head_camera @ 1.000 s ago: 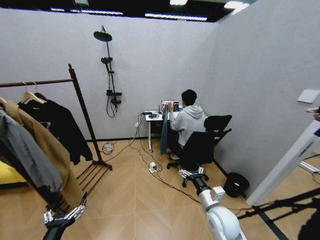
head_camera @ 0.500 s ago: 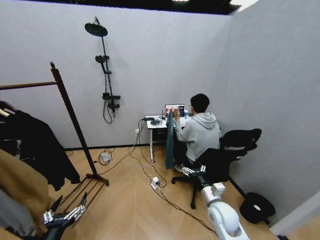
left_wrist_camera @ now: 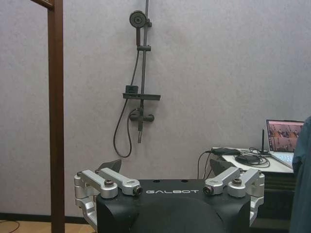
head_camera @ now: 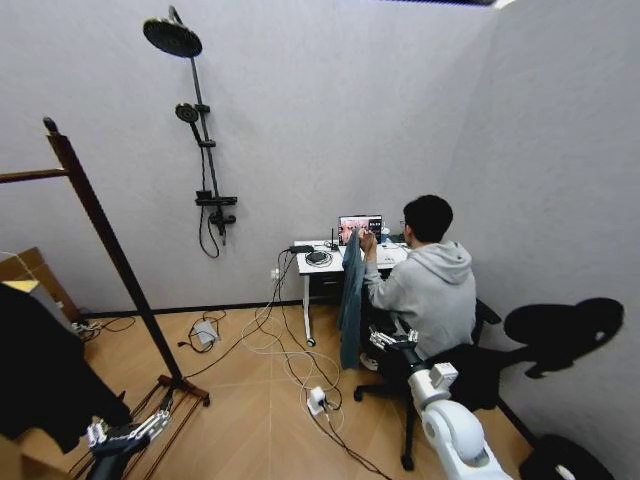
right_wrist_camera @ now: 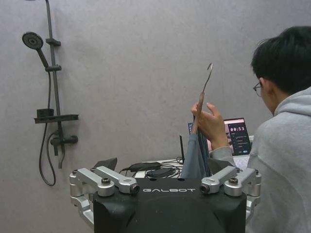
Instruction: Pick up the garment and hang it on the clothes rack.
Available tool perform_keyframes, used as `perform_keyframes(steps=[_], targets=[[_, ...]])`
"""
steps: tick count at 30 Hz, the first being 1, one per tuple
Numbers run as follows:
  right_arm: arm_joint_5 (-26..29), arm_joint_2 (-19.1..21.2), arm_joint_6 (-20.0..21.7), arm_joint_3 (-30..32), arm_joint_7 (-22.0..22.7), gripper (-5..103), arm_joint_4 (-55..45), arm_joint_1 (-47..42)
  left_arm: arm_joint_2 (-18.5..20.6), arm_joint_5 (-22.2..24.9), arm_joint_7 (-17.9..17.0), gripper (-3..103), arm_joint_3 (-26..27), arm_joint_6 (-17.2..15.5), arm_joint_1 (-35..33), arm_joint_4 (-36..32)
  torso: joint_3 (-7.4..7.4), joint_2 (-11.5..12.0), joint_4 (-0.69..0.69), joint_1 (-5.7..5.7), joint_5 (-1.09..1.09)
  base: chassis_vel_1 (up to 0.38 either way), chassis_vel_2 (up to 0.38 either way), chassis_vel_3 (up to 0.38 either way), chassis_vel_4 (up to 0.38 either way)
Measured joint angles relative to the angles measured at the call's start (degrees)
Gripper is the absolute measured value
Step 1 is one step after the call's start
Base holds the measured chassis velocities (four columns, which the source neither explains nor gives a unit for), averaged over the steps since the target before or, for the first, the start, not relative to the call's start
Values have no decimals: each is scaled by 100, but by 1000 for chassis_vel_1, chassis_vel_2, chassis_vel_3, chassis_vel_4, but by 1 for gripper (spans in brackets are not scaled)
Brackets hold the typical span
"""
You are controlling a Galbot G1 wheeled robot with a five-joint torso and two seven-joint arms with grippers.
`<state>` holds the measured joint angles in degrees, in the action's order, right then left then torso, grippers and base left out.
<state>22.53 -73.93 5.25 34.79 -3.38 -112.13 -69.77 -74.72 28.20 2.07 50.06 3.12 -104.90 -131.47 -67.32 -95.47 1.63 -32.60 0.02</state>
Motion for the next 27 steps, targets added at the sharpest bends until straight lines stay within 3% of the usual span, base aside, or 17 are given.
perform_keyframes(steps=[3,5,6,7,12,13,18,21,24,27], targets=[[-24,-3,0,4,0,100,-24,-7,0,0,1,100,0,0,0,0,3,-2,0,3,-9,-352,359,344,-360],[-45,-7,40,17,-1,100,-30,-7,0,0,1,100,0,0,0,0,0,0,-1,0,5,-352,354,350,-344],[-45,-6,42,22,2,100,-40,5,0,0,1,100,0,0,0,0,1,-1,0,1,-9,-369,338,366,-351],[-45,-6,42,22,2,100,-40,5,0,0,1,100,0,0,0,0,1,-1,0,1,-9,-369,338,366,-351],[-75,9,23,21,83,100,-39,49,0,0,0,100,0,0,1,0,-1,2,-1,-4,3,-319,351,331,-337],[-82,11,23,20,166,100,-68,57,0,0,0,100,0,0,1,0,-1,2,1,-5,-9,-277,278,303,-246],[-160,9,177,48,628,100,-255,197,1,0,1,100,0,0,1,0,-2,3,0,-8,0,-138,186,83,-91],[-169,54,582,46,1404,100,-366,597,0,0,1,100,0,0,-1,0,2,-1,-2,6,2,-28,47,-4,7],[-35,168,786,123,1576,100,-178,978,0,0,0,100,0,0,-1,0,3,-4,-1,9,-4,34,-50,-39,56],[110,313,906,235,1451,100,115,1280,0,0,1,100,0,0,-2,0,3,-5,-1,10,1,50,-72,-58,48]])
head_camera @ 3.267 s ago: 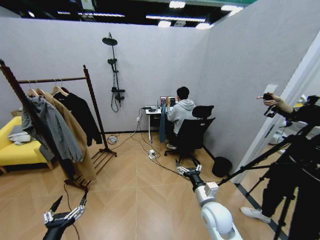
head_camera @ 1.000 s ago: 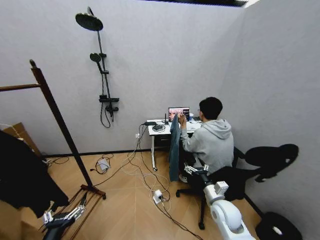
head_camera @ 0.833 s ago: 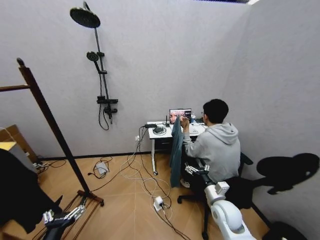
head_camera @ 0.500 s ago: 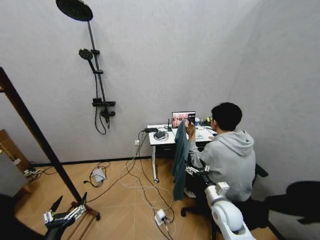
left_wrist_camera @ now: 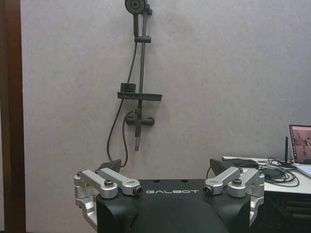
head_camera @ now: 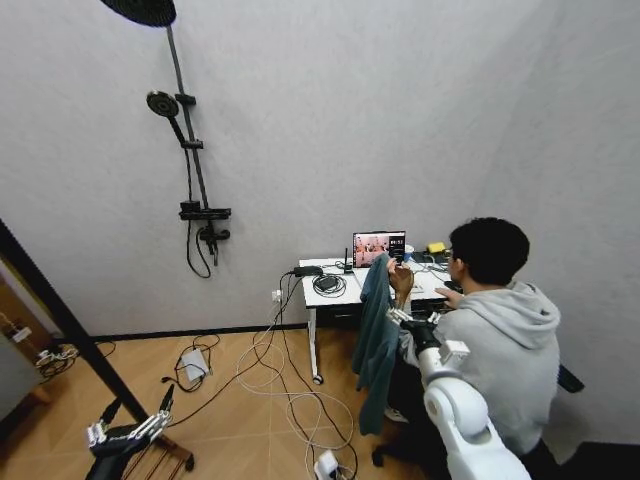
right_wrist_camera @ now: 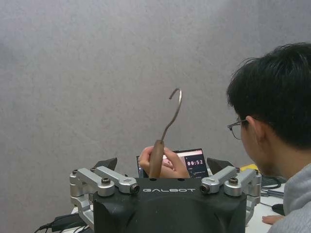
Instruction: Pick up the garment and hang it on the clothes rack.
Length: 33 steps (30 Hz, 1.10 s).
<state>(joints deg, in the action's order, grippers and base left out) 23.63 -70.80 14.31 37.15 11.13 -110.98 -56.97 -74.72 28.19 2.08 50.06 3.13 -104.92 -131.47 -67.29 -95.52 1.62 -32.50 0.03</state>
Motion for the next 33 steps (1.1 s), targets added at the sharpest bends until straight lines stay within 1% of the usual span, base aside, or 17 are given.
perform_keyframes(steps=[2,4,7,9,14,17,19,20,23,24,25,26,28,29,31,32,33], targets=[[102,99,63,41,-88,100,170,152,0,0,0,100,0,0,0,0,0,0,0,-1,-3,56,-28,-35,22],[200,323,135,30,-272,100,598,526,0,0,0,100,0,0,2,0,-2,2,0,-5,-1,0,0,0,0],[216,422,143,-35,-368,100,811,724,0,0,0,100,0,0,2,0,-3,4,1,-9,-1,0,0,0,0],[268,565,142,-196,-611,100,1153,1097,0,0,-1,100,0,0,2,0,-3,5,0,-11,-3,0,0,0,0],[353,603,128,-459,-787,100,1454,1401,0,0,-1,100,0,0,2,0,-3,5,-2,-10,-4,0,0,0,0],[365,476,152,-592,-800,101,1553,1504,0,0,-1,100,0,0,2,0,-2,5,0,-9,-3,0,0,0,0],[361,358,202,-673,-758,91,1628,1574,0,0,0,100,0,0,2,0,-2,5,-1,-9,-3,0,0,0,0],[361,358,202,-673,-758,91,1628,1574,0,0,0,100,0,0,2,0,-2,5,-1,-9,-3,0,0,0,0],[313,293,229,-714,-708,76,1729,1669,0,0,0,100,0,0,2,0,-2,5,0,-9,-3,0,0,0,0],[313,293,229,-714,-708,76,1729,1669,0,0,0,100,0,0,2,0,-2,5,0,-9,-3,0,0,0,0],[302,296,230,-714,-697,70,1760,1683,0,0,0,100,0,0,2,0,-2,5,0,-9,-4,0,0,0,0],[302,296,230,-714,-697,70,1760,1683,0,0,0,100,0,0,2,0,-2,5,0,-9,-4,0,0,0,0],[284,309,228,-710,-695,59,1813,1686,0,0,-1,100,0,0,2,0,-2,4,0,-9,-3,0,0,0,0],[284,309,228,-710,-695,59,1813,1686,0,0,-1,100,0,0,2,0,-2,4,0,-9,-3,0,0,0,0],[278,305,215,-700,-693,48,1830,1684,0,0,0,100,0,0,2,0,-2,4,0,-9,-3,0,0,0,0],[278,305,215,-700,-693,48,1830,1684,0,0,0,100,0,0,2,0,-2,4,0,-9,-3,0,0,0,0],[275,301,207,-702,-692,43,1832,1681,0,0,0,100,0,0,2,0,-2,4,0,-8,-3,0,0,0,0]])
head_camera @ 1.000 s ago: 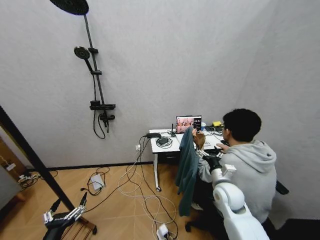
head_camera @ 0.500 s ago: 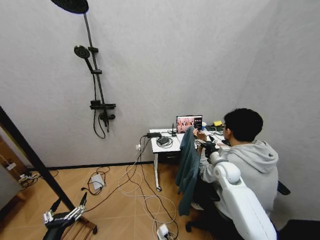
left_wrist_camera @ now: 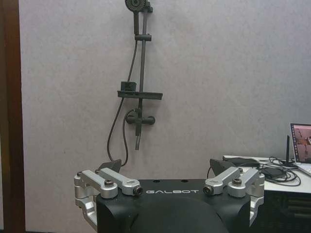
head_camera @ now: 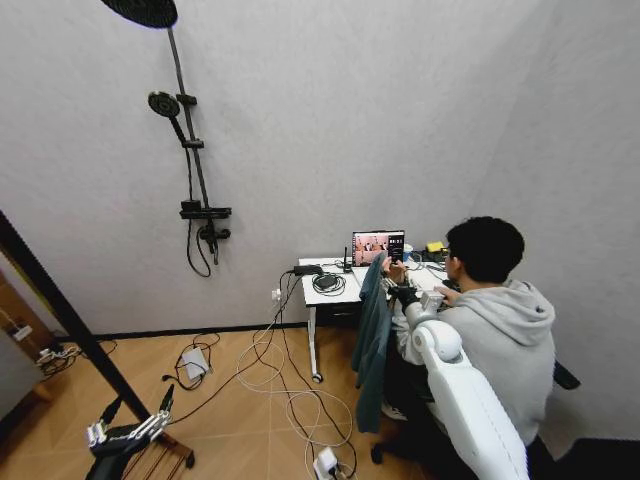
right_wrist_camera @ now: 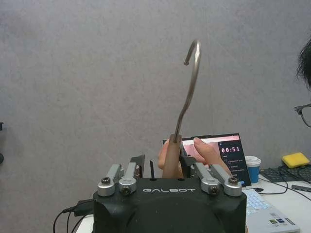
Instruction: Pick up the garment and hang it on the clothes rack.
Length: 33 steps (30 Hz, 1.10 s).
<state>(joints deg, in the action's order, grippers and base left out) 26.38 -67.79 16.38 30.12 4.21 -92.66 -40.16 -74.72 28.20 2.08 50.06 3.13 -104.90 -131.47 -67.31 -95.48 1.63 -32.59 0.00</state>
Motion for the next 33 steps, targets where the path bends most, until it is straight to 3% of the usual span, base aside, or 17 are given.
perform_keyframes(steps=[1,4,9,24,29,33], targets=[[0,0,0,0,0,43,0,0,0,0,0,100,0,0,0,0,0,0,0,0,0,0,0,0,0],[-20,-5,-20,-14,12,26,12,12,0,0,0,100,0,0,0,0,0,0,0,0,0,0,0,0,0],[-64,-1,-40,-17,12,11,-6,-7,0,0,0,100,0,0,0,0,0,0,0,0,0,0,0,0,0],[-64,-1,-79,-45,-178,10,-781,-401,0,0,0,100,0,0,0,0,1,0,0,0,0,0,0,0,0],[241,-35,238,-402,-359,10,-1869,-805,0,0,0,100,0,0,0,0,1,0,1,0,-1,0,0,0,0],[412,-32,342,-660,-494,10,-2169,-828,0,0,0,100,0,0,0,0,1,0,-2,1,-1,37,28,41,36]])
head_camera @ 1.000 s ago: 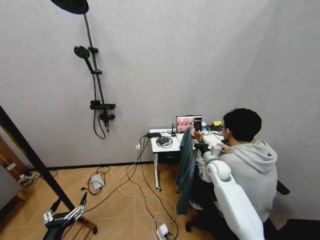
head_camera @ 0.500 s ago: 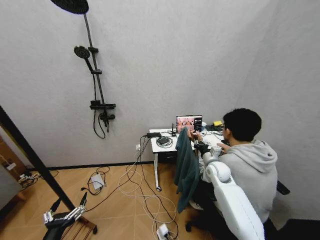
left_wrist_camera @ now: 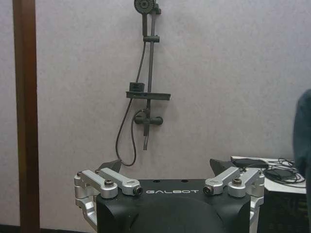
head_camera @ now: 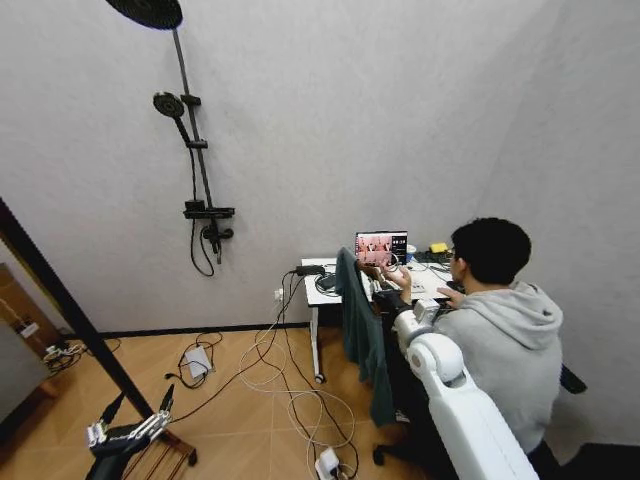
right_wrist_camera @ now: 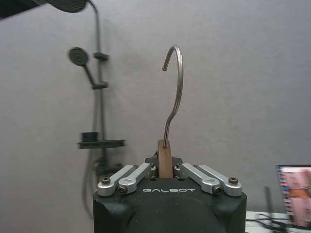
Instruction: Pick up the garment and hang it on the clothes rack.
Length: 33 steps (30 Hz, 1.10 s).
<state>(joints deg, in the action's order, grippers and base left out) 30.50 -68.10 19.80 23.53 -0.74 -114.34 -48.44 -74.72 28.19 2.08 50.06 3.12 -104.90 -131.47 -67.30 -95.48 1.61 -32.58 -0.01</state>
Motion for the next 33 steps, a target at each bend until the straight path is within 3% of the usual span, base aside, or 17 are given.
perform_keyframes(steps=[10,14,21,33], targets=[[347,-20,217,-741,-1130,10,217,762,0,0,0,100,0,0,0,0,-1,0,0,0,0,86,83,72,83],[588,8,244,-867,-1286,10,403,999,0,0,0,100,0,0,0,0,-1,0,0,0,0,102,121,112,98],[726,-56,286,-1029,-1382,10,567,1117,0,0,-1,100,0,0,0,0,-1,0,1,0,1,120,125,122,111],[308,-212,350,-1234,-1130,10,567,1062,0,0,0,100,0,0,0,0,-1,0,1,-1,1,134,130,132,126]])
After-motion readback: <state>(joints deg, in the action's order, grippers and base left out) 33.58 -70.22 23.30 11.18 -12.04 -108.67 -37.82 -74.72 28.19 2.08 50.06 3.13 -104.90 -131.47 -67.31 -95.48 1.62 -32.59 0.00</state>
